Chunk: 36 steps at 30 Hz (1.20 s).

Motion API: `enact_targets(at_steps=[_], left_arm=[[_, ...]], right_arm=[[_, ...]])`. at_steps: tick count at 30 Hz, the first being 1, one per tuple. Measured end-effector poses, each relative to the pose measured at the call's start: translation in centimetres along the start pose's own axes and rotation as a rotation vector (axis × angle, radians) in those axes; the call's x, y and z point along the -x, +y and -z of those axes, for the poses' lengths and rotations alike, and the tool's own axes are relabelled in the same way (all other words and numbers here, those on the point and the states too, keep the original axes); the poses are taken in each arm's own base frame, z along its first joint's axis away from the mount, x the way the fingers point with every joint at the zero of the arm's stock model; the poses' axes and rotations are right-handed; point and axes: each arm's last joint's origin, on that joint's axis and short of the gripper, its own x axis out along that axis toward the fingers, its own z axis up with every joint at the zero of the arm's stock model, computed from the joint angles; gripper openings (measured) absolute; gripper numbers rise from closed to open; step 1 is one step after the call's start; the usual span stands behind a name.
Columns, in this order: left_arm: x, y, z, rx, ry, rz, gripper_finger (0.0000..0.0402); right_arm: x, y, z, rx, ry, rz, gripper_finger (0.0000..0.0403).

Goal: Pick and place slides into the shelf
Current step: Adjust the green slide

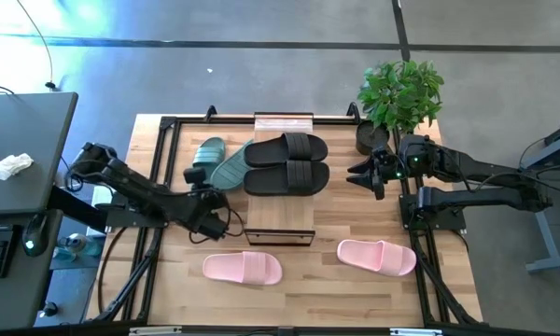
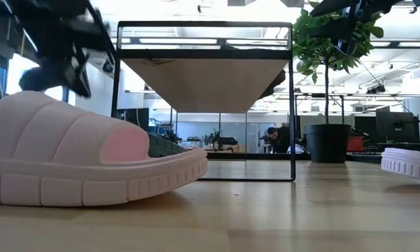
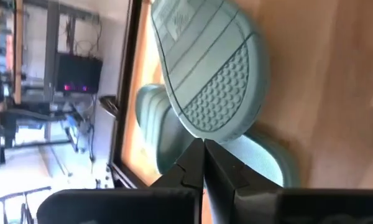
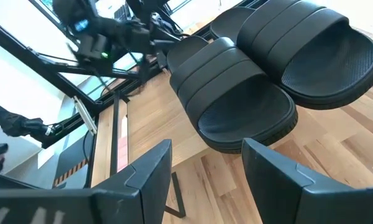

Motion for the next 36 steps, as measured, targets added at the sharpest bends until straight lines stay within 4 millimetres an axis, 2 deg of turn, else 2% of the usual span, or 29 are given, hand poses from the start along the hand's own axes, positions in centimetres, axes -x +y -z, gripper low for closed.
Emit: enact_targets(at_steps=[3,8,13,18,22,25,29,33,36], left_arm=[[1.6,1.1,0.3,-0.026,-0.023,0.018,0.0004],[3.1,1.7,1.2,0.018,-0.08,0.145,0.0017],[3.4,2.3,1.7,-0.018,-0.117,0.18,0.0064],[2.2,2.1,2.0,-0.068,-0.087,0.161,0.016],[0.5,0.6,2.0,-0.122,-0.128,0.181,0.0235],[-0.7,-0.7,2.1,-0.203,-0.195,0.192,0.0273],[-1.6,-1.5,2.4,-0.225,-0.242,0.102,0.0297],[-2.5,-1.5,2.5,-0.227,-0.236,-0.019,0.0303],[-3.5,-1.9,2.1,-0.242,-0.211,0.016,0.0301]], right_arm=[[0.0,0.0,0.0,0.001,0.0,0.0,0.0186],[0.0,0.0,0.0,0.005,0.004,-0.008,0.0186],[0.0,0.0,0.0,0.027,0.004,-0.008,0.0186],[0.0,0.0,0.0,0.051,0.005,-0.009,0.0186],[0.0,0.0,0.1,0.069,0.009,-0.009,0.0186],[0.0,0.0,0.1,0.089,0.008,-0.008,0.0186],[0.0,0.0,0.0,0.115,0.003,0.003,0.0186],[0.0,0.0,0.0,0.136,-0.002,0.012,0.0186],[0.0,0.0,0.0,0.138,-0.001,0.011,0.0186]])
